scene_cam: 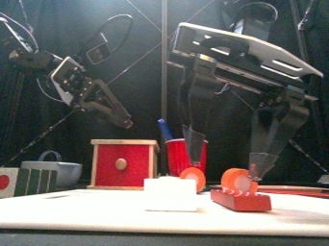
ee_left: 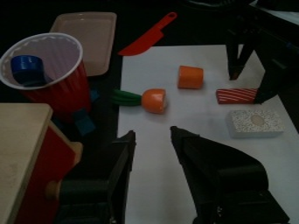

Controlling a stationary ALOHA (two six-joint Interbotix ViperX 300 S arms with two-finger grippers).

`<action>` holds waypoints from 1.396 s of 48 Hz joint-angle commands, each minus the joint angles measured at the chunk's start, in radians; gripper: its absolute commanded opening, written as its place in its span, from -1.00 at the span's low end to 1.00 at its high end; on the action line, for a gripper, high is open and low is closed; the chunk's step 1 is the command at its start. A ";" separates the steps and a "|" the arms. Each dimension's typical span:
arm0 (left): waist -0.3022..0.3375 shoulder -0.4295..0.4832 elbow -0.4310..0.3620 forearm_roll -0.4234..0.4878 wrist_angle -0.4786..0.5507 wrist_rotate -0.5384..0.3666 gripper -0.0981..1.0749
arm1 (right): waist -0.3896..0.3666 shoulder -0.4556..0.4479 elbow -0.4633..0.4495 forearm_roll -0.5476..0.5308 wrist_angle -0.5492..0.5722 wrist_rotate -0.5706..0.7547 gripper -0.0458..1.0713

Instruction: Grab salmon

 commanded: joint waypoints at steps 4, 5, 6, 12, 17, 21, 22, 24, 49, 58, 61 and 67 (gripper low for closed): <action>0.005 -0.029 0.003 0.003 -0.003 0.002 0.50 | -0.003 -0.012 -0.025 0.009 0.026 0.003 0.78; 0.005 -0.031 0.006 0.003 -0.003 0.002 0.50 | -0.002 -0.012 -0.023 0.009 0.028 0.002 0.78; 0.005 -0.032 0.008 0.003 -0.003 0.002 0.50 | -0.003 -0.014 -0.021 0.009 0.029 0.002 0.78; 0.008 -0.038 0.017 0.003 -0.003 0.002 0.50 | -0.008 -0.008 -0.025 0.014 0.032 0.003 0.78; 0.008 -0.040 0.020 0.003 -0.003 0.002 0.50 | -0.009 0.006 -0.032 0.017 0.031 0.003 0.78; 0.009 -0.040 0.020 0.003 -0.003 0.002 0.50 | -0.009 0.018 -0.035 0.025 0.029 0.003 0.78; 0.008 -0.040 0.020 0.003 -0.003 0.002 0.50 | -0.009 0.021 -0.035 0.026 0.028 0.003 0.78; 0.008 -0.040 0.020 0.003 -0.003 0.002 0.50 | -0.009 0.026 -0.035 0.029 0.029 0.003 0.77; 0.008 -0.040 0.020 0.003 -0.003 0.003 0.49 | -0.011 0.066 -0.061 0.043 0.029 0.003 0.34; 0.008 -0.040 0.020 0.008 -0.003 0.002 0.50 | -0.009 0.026 -0.066 0.026 0.061 0.003 0.34; 0.008 -0.040 0.020 0.008 -0.003 0.002 0.50 | -0.011 0.015 -0.067 0.026 0.066 0.003 0.34; 0.009 -0.040 0.020 0.008 -0.003 0.002 0.50 | -0.011 0.003 -0.089 0.034 0.074 0.005 0.34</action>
